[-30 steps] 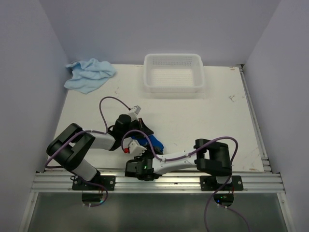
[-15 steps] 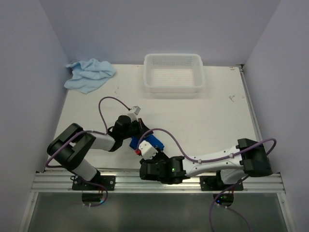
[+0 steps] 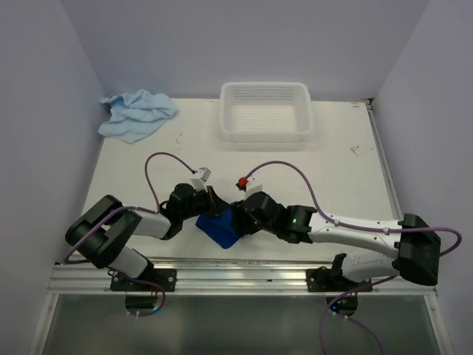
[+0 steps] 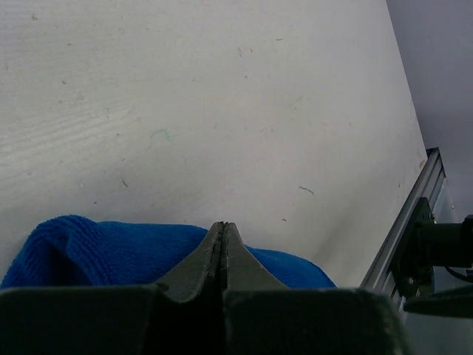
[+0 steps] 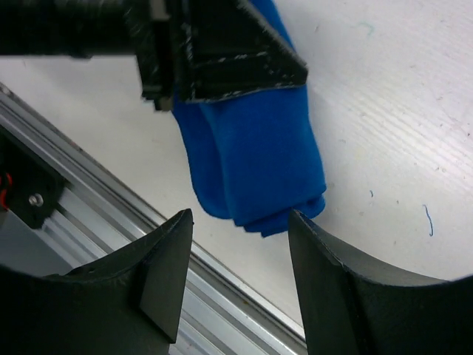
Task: Roll the towels
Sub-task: Roll the towel
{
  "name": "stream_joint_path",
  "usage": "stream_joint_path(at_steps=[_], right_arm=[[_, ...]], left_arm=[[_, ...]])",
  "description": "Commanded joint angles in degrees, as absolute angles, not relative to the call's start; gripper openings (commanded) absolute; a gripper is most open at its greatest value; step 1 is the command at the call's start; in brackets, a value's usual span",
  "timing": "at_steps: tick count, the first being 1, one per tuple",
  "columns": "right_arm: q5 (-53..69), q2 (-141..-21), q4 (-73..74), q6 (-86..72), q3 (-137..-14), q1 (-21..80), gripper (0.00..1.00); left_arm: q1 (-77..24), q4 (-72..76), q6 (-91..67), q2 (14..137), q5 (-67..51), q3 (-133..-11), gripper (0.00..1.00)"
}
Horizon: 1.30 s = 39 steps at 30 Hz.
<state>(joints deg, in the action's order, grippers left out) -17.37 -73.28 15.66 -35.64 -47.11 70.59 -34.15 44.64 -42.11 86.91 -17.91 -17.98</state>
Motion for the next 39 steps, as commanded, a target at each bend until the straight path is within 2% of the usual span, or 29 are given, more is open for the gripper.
stream_joint_path(at_steps=[1, 7, 14, 29, 32, 33, 34, 38, 39], right_arm=[[-4.86, -71.28, 8.97, -38.23, -45.88, 64.10, 0.58], [1.93, -75.05, 6.86, -38.93, -45.00, 58.28, 0.61], [7.56, -82.96, 0.54, -40.17, -42.54, 56.69, 0.64], [2.64, -89.38, -0.18, -37.09, -42.10, 56.69, 0.65], [1.68, -89.65, 1.13, -36.04, -42.54, 57.39, 0.53], [0.71, -89.56, 2.01, -35.69, -42.89, 57.83, 0.46], [0.09, -89.56, 2.80, -35.16, -43.33, 58.44, 0.42], [-11.82, -88.68, 9.90, -32.61, -48.58, 65.28, 0.24], [-14.21, -88.86, 11.58, -32.26, -49.82, 66.52, 0.16]], left_arm=[[-34.19, 43.42, -38.23, 86.14, -16.44, -14.95, 0.00], [-34.19, 44.56, -38.23, 84.99, -16.17, -13.19, 0.00], [-34.19, 45.00, -38.41, 84.55, -16.44, -12.75, 0.00], [-34.19, 42.72, -38.76, 81.22, -16.70, -13.62, 0.00], [-34.19, 40.00, -38.58, 79.81, -16.26, -14.93, 0.00], [-34.19, 39.21, -38.58, 79.46, -16.09, -15.38, 0.00], [-34.19, 38.42, -38.58, 78.93, -15.82, -15.82, 0.00], [-34.19, 32.37, -39.20, 78.22, -14.85, -19.93, 0.00], [-34.19, 31.30, -39.29, 78.22, -14.68, -20.82, 0.00]])
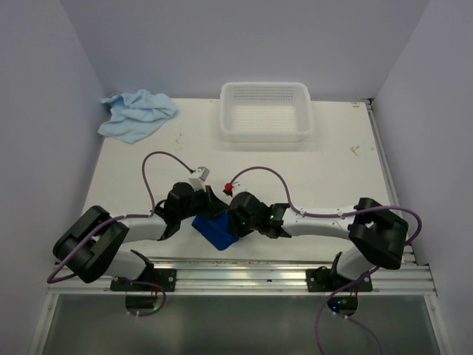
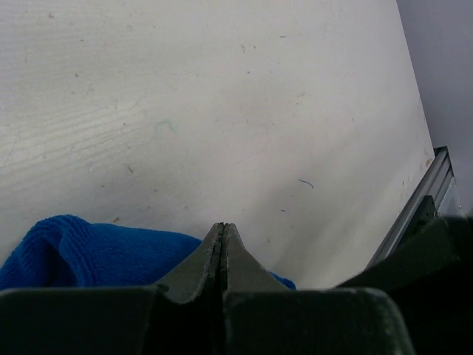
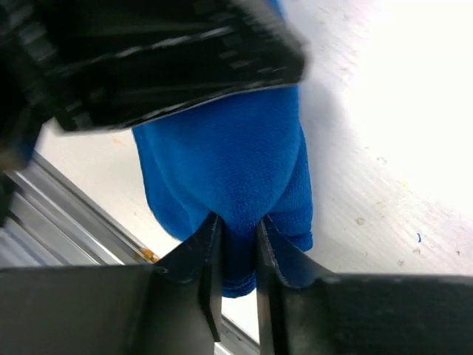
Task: Roll the towels
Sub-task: Roll the towel
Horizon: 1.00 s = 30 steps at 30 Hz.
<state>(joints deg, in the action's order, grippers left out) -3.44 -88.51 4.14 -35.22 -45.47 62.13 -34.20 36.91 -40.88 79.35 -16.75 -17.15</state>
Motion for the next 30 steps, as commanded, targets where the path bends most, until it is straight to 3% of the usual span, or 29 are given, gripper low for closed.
stream_joint_path(at_steps=[1, 3, 4, 12, 30], right_arm=[[-16.76, -89.03, 13.17, -31.91, -51.05, 67.66, 0.12], [-23.94, -89.99, 17.81, -31.82, -54.39, 70.92, 0.01], [-26.26, -90.43, 19.32, -31.90, -55.45, 71.71, 0.00], [-43.49, -95.79, 29.88, -35.15, -60.91, 78.22, 0.00], [-60.55, -112.83, 46.92, -48.24, -74.00, 87.54, 0.00]], left_arm=[[-34.19, 30.33, -39.46, 78.05, -14.33, -21.70, 0.00], [-34.19, 27.96, -39.55, 77.96, -14.06, -24.16, 0.00], [-34.19, 26.99, -39.90, 78.05, -13.80, -25.04, 0.00], [-34.10, 22.67, -41.22, 78.05, -14.24, -29.79, 0.00], [-34.28, 33.49, -47.82, 80.42, -18.20, -21.89, 0.00]])
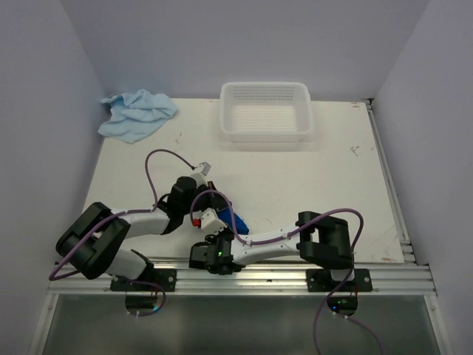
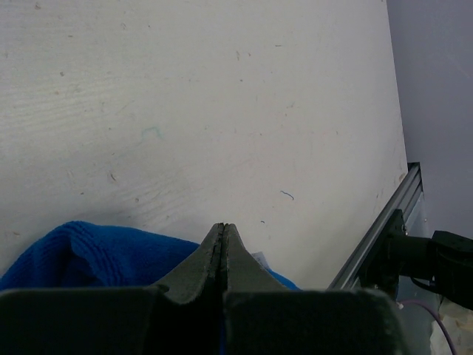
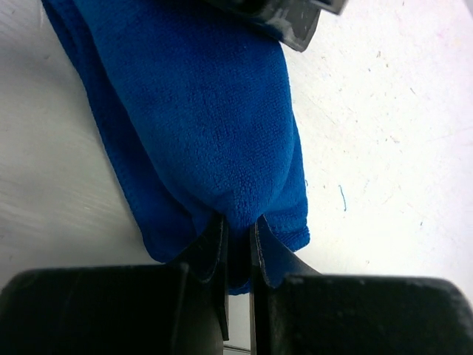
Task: Roll the towels
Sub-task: Roll the towel
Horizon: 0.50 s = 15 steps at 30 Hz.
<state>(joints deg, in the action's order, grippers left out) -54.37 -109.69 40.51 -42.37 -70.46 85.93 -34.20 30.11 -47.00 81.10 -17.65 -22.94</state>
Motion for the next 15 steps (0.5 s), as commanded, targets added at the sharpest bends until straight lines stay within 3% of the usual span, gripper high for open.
stream_joint_path(at_steps=[1, 10, 15], right_arm=[[-61.08, -113.63, 47.89, -48.60, -75.57, 87.80, 0.00], [-61.79, -117.77, 53.00, -50.80, -79.28, 89.83, 0.00], [-61.00, -116.02, 53.09, -49.84, -79.37, 90.44, 0.27]], left_arm=[[-34.19, 32.96, -47.55, 80.16, -17.93, -21.54, 0.00], [-34.28, 34.09, -46.14, 78.93, -13.63, -14.69, 0.00], [-34.28, 36.91, -45.44, 80.50, -12.48, -12.74, 0.00]])
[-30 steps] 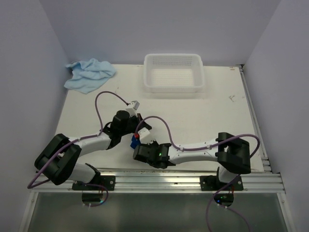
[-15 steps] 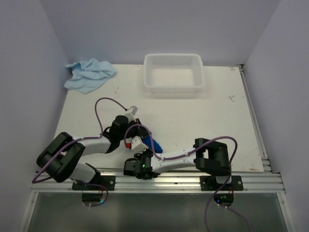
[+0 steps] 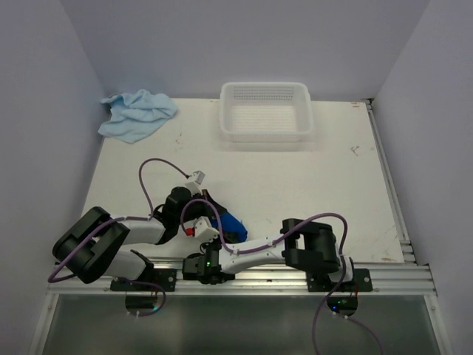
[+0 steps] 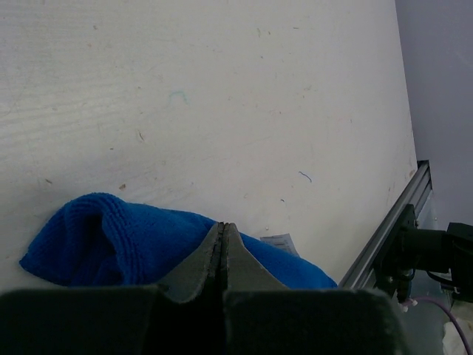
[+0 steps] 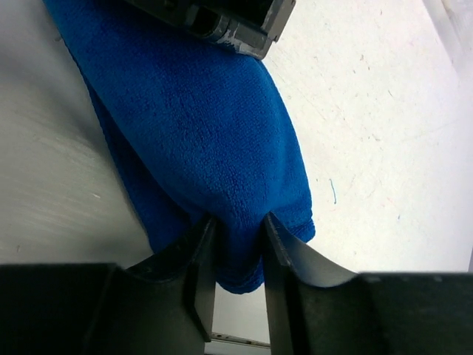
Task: Roll the towels
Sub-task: Roll the towel
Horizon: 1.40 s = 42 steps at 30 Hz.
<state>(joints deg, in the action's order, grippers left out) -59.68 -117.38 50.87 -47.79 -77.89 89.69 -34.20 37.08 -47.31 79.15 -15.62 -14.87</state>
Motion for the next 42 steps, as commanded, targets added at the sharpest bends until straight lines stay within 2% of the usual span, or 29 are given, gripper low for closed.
stream_joint_path(at_steps=[1, 7, 15, 18, 19, 22, 24, 25, 28, 31, 36, 41, 42], right_arm=[[-60.65, -115.32, 52.65, -49.40, -78.84, 90.44, 0.33], [-53.89, -104.08, 43.97, -44.04, -73.58, 90.44, 0.49], [-34.48, -80.63, 30.59, -34.29, -62.76, 90.00, 0.61], [-26.83, -76.57, 27.87, -32.44, -60.30, 86.41, 0.65], [-19.24, -74.29, 24.64, -31.91, -58.03, 82.74, 0.68], [-6.83, -70.50, 17.26, -31.03, -52.31, 73.85, 0.72], [-2.31, -70.05, 14.78, -30.50, -50.37, 69.28, 0.77], [-0.28, -70.48, 12.85, -29.89, -49.23, 64.82, 0.84], [7.45, -74.26, 12.22, -27.34, -50.01, 58.81, 0.87], [13.17, -80.05, 10.82, -25.58, -51.85, 55.74, 0.88], [15.29, -88.31, 8.35, -23.56, -53.00, 54.93, 0.88], [16.26, -91.58, 4.66, -23.55, -50.81, 54.93, 0.88], [16.52, -91.76, 4.05, -23.90, -49.84, 55.02, 0.85]], left_arm=[[-34.28, 36.91, -45.27, 80.77, -12.48, -12.92, 0.00], [-34.28, 36.65, -44.12, 81.30, -11.69, -13.36, 0.00], [-34.28, 38.23, -43.24, 81.04, -11.78, -12.22, 0.00], [-34.28, 39.19, -42.98, 80.69, -11.95, -11.61, 0.00], [-34.28, 39.55, -42.89, 80.42, -12.04, -11.34, 0.00], [-34.28, 40.25, -42.37, 79.37, -12.30, -10.81, 0.00], [-34.28, 39.99, -41.75, 78.66, -12.48, -10.81, 0.00], [-34.28, 39.90, -41.57, 78.49, -12.48, -10.81, 0.00], [-34.28, 39.81, -41.13, 77.78, -13.09, -10.72, 0.00], [-34.28, 39.90, -40.87, 76.91, -13.27, -10.20, 0.00], [-34.28, 38.94, -39.99, 75.76, -13.36, -10.28, 0.00], [-34.28, 37.88, -39.64, 75.06, -13.27, -10.63, 0.00], [-34.28, 37.53, -39.64, 75.06, -13.27, -10.81, 0.00]])
